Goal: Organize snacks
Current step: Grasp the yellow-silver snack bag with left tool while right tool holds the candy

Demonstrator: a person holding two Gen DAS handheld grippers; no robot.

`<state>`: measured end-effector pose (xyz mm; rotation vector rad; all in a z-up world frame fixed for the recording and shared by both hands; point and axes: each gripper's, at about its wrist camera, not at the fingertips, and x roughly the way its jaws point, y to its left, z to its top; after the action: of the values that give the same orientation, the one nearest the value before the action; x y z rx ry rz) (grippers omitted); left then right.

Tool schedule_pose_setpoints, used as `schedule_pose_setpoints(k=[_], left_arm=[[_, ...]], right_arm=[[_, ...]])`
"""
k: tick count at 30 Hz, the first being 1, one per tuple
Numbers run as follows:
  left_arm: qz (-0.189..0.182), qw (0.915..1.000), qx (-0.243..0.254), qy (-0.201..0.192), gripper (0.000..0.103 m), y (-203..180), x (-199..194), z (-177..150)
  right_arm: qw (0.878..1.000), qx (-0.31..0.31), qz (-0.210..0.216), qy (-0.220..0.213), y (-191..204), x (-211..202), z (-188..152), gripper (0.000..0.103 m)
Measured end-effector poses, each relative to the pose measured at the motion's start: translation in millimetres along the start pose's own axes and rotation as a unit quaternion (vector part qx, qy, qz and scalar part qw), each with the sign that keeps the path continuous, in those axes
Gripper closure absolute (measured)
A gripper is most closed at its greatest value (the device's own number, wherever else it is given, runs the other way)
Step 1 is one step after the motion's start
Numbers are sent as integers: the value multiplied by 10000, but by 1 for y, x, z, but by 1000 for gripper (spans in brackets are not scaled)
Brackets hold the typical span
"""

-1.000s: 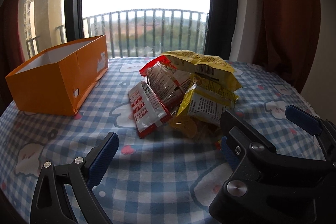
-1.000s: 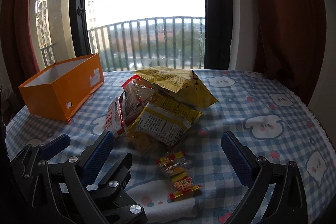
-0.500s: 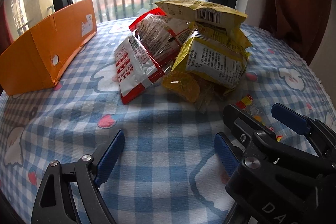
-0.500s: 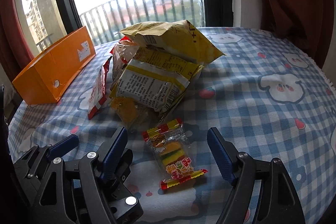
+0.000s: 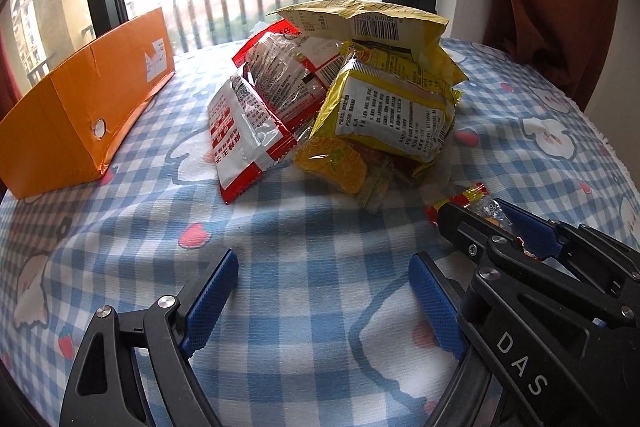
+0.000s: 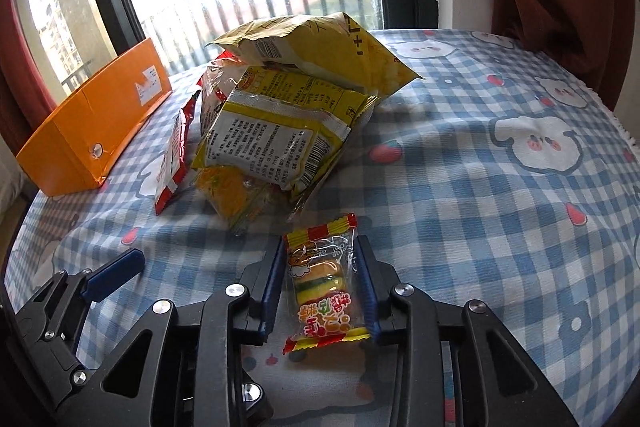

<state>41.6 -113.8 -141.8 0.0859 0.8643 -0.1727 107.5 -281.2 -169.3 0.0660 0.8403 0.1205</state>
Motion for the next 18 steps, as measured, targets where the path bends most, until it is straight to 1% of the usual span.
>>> schedule_pose_setpoints(k=[3,6,8,11,18], left_arm=[[32,9998,167,-141,15,-6,-7,4],[141,9985,399,-352,15,-16,-14,13],[148,9974,545,-439,14,-23,-17,20],[84,9965,673,-487,14,-30,-19,31],[106,9943,904,-553,14,-43,-14,58]], right_arm=[[10000,27,-26,-76,-1,-7,0,68],[9996,153,18,-247,-7,-15,4,68],[9991,189,31,-366,-8,-19,9,68],[9985,252,70,-486,-13,-24,18,68],[9969,433,132,-647,-27,-24,41,68]])
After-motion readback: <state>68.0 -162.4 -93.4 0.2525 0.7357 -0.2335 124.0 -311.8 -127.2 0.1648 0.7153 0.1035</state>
